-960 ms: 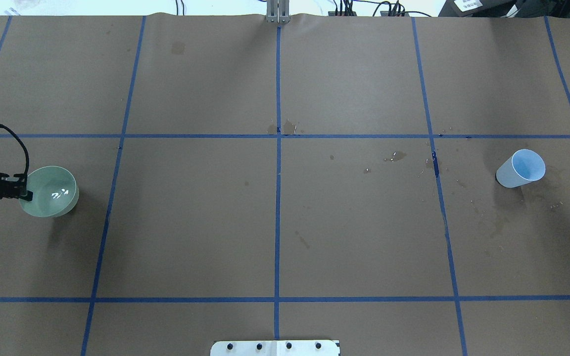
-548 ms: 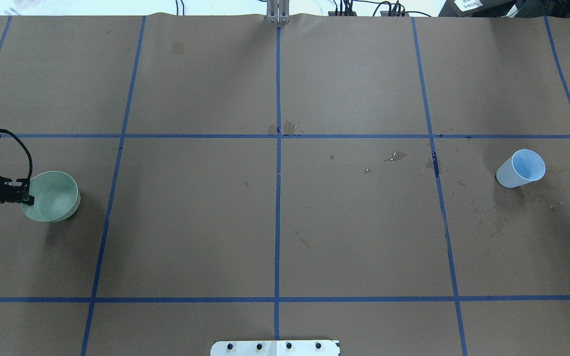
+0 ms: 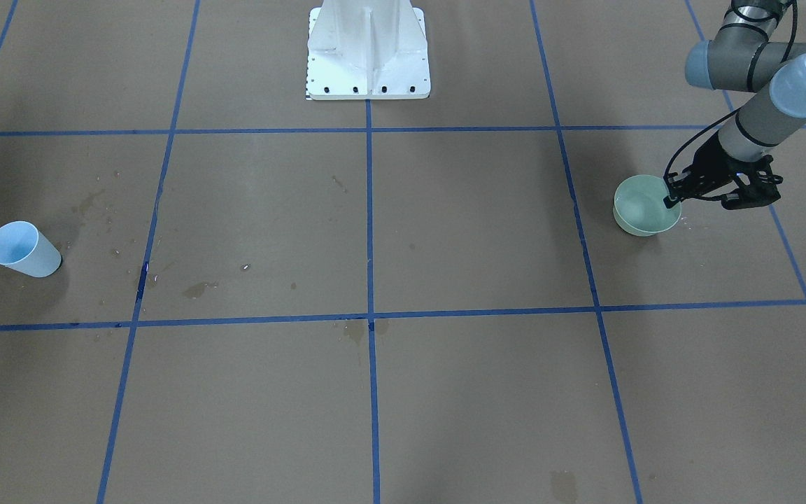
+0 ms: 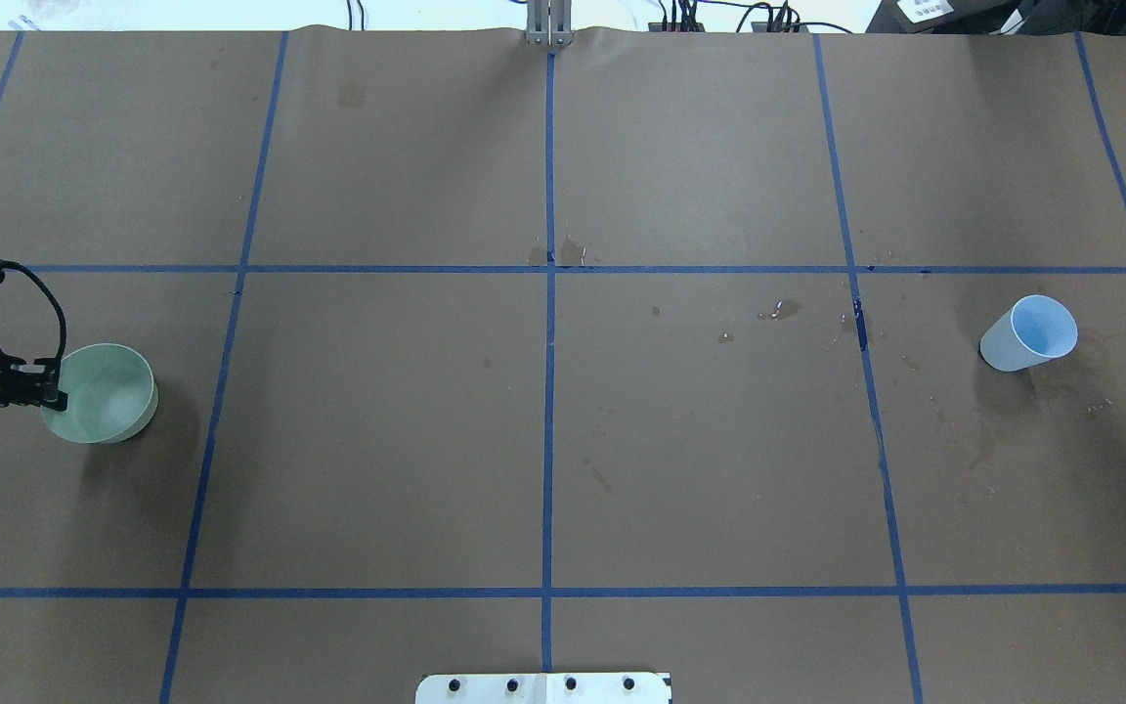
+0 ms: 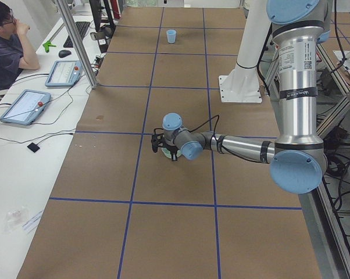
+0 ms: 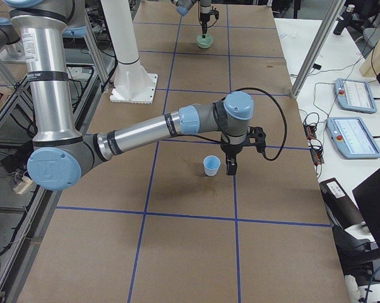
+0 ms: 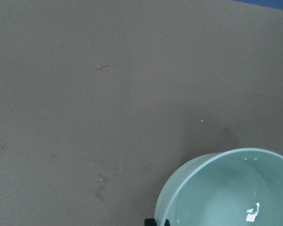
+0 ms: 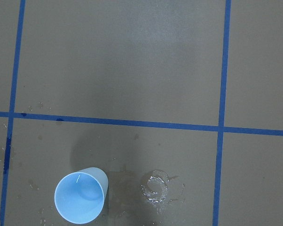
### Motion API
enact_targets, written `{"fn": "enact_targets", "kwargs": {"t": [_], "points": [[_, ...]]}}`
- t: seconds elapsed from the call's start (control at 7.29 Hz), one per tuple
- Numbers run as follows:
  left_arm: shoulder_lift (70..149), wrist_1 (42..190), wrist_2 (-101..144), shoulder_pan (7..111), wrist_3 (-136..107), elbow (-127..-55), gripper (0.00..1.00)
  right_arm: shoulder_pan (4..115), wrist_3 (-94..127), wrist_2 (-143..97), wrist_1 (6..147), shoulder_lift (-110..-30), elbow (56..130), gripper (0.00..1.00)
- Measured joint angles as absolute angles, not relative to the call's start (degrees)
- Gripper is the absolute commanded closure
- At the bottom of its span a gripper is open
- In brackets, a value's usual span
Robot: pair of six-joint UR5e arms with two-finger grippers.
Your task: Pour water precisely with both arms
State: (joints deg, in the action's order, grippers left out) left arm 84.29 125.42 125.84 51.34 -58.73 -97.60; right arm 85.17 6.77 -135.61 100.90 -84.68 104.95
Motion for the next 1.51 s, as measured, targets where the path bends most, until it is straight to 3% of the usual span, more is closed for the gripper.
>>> {"fn": "enact_targets", "kwargs": {"t": [0.82, 1.23, 1.51], "points": [[84.1, 123.6, 126.3, 52.5, -58.5, -101.9, 0.0, 85.2, 6.7, -135.7, 100.9, -84.9, 105.3, 0.01], [87.8, 102.3, 127.3, 59.7, -43.5, -110.5, 0.0, 85.3, 6.2, -135.7, 100.8, -85.2, 105.3, 0.01], [93.3, 87.2, 127.4, 69.5, -23.5, -109.2, 0.0, 85.5, 5.2, -136.0, 100.7, -86.4, 105.0, 0.01]]}}
